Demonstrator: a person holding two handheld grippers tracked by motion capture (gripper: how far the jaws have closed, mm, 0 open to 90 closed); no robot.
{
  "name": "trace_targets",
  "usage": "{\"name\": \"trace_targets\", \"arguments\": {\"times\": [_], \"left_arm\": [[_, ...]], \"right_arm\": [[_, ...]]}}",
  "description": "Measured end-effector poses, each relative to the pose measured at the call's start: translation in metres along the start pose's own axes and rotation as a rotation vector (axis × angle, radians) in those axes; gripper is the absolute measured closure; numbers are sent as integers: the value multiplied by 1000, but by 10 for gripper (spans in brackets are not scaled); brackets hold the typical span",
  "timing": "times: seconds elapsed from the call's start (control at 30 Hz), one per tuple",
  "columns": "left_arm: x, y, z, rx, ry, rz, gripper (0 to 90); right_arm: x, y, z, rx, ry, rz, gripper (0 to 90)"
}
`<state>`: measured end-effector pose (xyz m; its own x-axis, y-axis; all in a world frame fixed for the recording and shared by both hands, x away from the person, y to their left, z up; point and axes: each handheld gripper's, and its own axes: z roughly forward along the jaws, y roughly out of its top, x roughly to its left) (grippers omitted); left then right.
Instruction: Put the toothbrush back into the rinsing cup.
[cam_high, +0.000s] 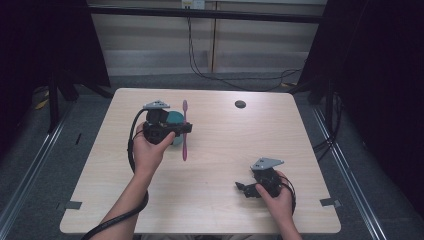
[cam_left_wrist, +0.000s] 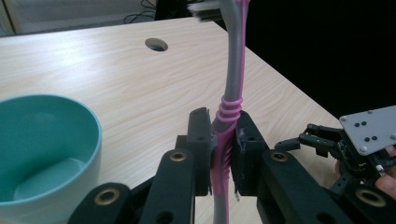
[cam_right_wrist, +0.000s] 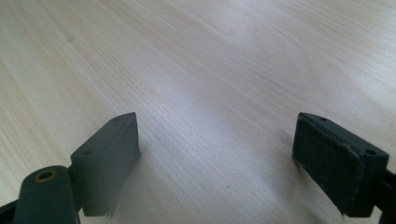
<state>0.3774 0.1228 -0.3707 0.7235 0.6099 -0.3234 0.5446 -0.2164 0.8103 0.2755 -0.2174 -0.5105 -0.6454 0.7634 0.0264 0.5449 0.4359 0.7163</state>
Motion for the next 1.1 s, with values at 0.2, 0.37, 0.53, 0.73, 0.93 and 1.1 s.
{"name": "trace_targets", "arguments": {"times": [0.2,0.37,0.53,0.73,0.93,1.1], "left_arm": [[4,8,-7,-21,15,-1,802],[10,16,-15,-41,35,-1,802],[14,22,-18,-66,42,-9,803],[18,29,-18,-86,49,-10,802],[23,36,-17,-103,59,-14,802],[28,41,-15,-119,74,-11,802]], "right_arm": [[0,-1,0,-12,0,-10,137],[0,-1,0,-9,4,-3,129],[0,-1,0,-9,5,-3,128],[0,-1,0,-10,7,-5,128],[0,-1,0,-10,11,-8,128],[0,-1,1,-11,12,-11,128]]}}
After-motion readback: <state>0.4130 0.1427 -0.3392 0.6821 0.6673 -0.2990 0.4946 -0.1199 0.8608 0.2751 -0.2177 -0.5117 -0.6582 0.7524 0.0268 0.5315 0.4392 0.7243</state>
